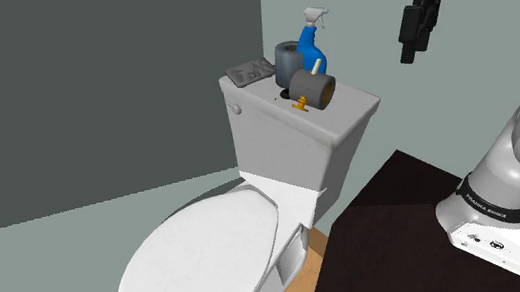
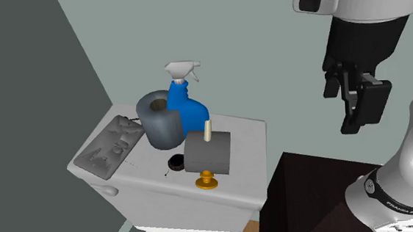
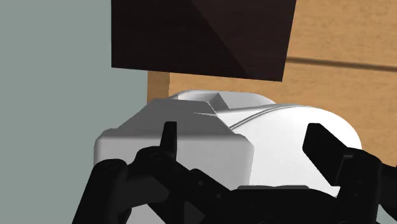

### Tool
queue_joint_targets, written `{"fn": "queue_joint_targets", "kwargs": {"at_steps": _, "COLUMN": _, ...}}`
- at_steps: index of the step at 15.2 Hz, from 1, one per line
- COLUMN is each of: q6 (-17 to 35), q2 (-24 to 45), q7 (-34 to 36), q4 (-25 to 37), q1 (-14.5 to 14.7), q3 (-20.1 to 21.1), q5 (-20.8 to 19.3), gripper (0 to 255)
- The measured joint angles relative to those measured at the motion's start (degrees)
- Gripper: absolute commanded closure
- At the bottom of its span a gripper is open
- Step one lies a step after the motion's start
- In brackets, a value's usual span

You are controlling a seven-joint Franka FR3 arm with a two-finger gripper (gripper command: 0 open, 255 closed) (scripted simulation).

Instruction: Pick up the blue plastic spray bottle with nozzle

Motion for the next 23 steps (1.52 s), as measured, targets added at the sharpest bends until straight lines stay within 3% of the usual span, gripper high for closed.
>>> {"fn": "queue_joint_targets", "kwargs": {"at_steps": 2, "q6": 1.25, "q2": 0.21, "q7": -0.32, "q4": -0.46, "q1": -0.03, "q3": -0.11, "q5": -0.16, "gripper": 0}}
{"fn": "queue_joint_targets", "kwargs": {"at_steps": 6, "q6": 10.26, "q2": 2.63, "q7": -2.63, "q4": -2.00, "q1": -0.37, "q3": -1.10, "q5": -1.31, "gripper": 0}}
{"fn": "queue_joint_targets", "kwargs": {"at_steps": 14, "q6": 33.38, "q2": 12.16, "q7": -7.83, "q4": -4.05, "q1": -0.68, "q3": -3.60, "q5": -2.64, "gripper": 0}}
{"fn": "queue_joint_targets", "kwargs": {"at_steps": 23, "q6": 55.72, "q2": 25.50, "q7": -14.40, "q4": 0.97, "q1": 0.62, "q3": -6.89, "q5": -0.65, "gripper": 0}}
